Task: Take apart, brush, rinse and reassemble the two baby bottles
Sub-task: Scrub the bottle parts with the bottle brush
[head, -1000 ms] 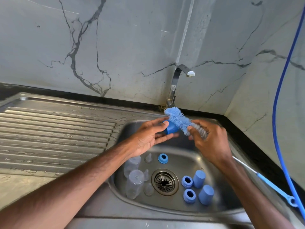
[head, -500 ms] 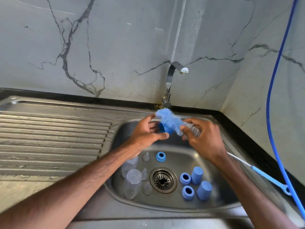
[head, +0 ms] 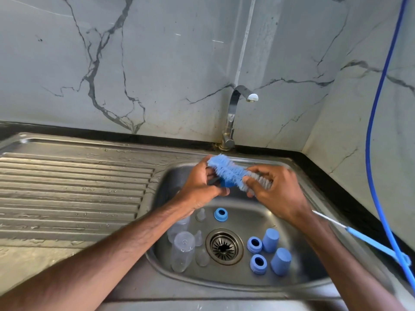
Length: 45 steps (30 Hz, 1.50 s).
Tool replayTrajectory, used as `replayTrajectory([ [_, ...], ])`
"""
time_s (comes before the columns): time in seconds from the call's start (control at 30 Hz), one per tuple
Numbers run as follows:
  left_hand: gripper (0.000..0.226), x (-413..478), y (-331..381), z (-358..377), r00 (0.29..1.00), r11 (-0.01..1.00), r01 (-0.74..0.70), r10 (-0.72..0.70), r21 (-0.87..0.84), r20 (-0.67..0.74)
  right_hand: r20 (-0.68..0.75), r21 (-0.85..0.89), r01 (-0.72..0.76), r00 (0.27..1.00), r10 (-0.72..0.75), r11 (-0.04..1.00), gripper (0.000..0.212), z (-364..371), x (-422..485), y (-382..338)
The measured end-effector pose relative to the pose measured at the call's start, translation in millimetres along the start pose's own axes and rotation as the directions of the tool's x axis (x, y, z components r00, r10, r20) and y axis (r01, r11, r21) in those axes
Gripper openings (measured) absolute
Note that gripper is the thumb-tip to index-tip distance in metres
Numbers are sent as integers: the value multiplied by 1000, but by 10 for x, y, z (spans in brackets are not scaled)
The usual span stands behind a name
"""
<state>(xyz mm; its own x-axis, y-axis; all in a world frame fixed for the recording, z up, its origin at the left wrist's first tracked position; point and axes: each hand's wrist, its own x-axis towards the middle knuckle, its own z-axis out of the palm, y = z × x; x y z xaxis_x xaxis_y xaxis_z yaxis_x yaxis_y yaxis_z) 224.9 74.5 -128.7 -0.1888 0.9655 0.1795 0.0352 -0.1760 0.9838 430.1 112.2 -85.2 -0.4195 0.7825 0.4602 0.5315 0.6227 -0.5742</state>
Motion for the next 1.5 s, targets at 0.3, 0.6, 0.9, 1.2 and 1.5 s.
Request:
replayTrajectory([
  [0.3,83,-32,56,-10,996,991,56,-47,-125,74,-60,-3,-44,997,43,999,9,-103,33,31],
  [0.6,52,-68,222,-119,927,770,321,-135,-552,351,59,238,-153,988,143,959,10,-169,39,-6],
  [0.9,40,-55,198,-49,939,722,336,-202,-605,280,106,273,-181,982,158,945,9,-52,4,-47],
  [1.2,42,-62,173,76,939,663,334,-170,-671,299,-75,311,-193,971,227,931,9,25,63,-4],
  [1.5,39,-46,127,64,953,689,289,-143,-664,266,-73,226,-116,988,135,967,6,19,48,23],
])
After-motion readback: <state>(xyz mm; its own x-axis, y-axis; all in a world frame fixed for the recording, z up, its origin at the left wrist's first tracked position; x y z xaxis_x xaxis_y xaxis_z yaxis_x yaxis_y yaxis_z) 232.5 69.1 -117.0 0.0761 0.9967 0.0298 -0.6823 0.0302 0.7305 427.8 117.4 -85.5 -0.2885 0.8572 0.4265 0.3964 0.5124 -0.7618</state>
